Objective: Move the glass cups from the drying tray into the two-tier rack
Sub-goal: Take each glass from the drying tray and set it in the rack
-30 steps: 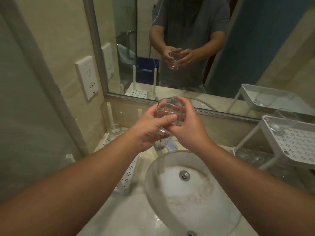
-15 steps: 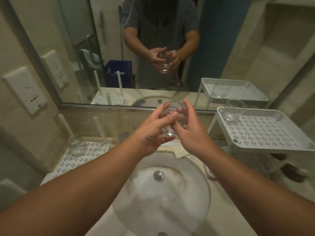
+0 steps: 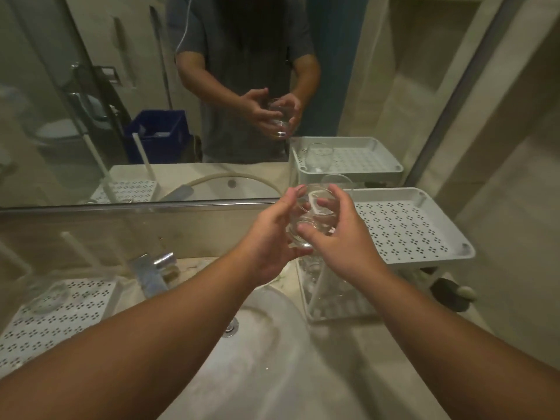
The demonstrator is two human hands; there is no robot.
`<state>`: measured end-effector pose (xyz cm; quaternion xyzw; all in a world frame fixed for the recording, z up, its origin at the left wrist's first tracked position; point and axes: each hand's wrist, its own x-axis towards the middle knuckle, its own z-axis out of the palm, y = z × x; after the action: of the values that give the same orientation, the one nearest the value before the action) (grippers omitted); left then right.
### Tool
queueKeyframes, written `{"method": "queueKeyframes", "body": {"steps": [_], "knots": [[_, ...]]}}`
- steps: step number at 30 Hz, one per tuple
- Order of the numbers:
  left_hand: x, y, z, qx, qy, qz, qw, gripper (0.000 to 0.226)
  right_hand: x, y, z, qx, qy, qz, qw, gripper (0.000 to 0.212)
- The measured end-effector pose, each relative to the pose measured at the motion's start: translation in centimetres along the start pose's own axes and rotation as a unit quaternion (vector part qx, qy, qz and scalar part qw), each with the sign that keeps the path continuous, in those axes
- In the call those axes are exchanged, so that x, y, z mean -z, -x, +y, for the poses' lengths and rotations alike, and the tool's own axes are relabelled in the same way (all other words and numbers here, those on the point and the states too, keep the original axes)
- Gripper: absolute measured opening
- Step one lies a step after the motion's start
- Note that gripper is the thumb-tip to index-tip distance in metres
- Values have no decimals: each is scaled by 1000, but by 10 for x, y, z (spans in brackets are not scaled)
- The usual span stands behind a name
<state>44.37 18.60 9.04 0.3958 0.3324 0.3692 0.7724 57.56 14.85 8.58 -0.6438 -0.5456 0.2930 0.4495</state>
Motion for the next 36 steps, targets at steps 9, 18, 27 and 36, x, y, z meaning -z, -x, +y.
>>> {"method": "queueKeyframes", "body": {"steps": [9, 18, 27, 36], "knots": [[-60, -46, -20, 31, -4, 28, 999, 38, 58, -18, 32, -14, 14, 60, 998, 85], [-93, -74, -43, 39, 9, 99, 994, 30, 89, -35, 58, -24, 10, 72, 997, 82], [-102, -88, -52, 76, -16, 170, 982, 44, 102, -55, 84, -42, 46, 65, 996, 79], [-105, -92, -53, 87, -10, 159, 983, 40, 106, -78, 97, -39, 74, 69, 994, 80]]}}
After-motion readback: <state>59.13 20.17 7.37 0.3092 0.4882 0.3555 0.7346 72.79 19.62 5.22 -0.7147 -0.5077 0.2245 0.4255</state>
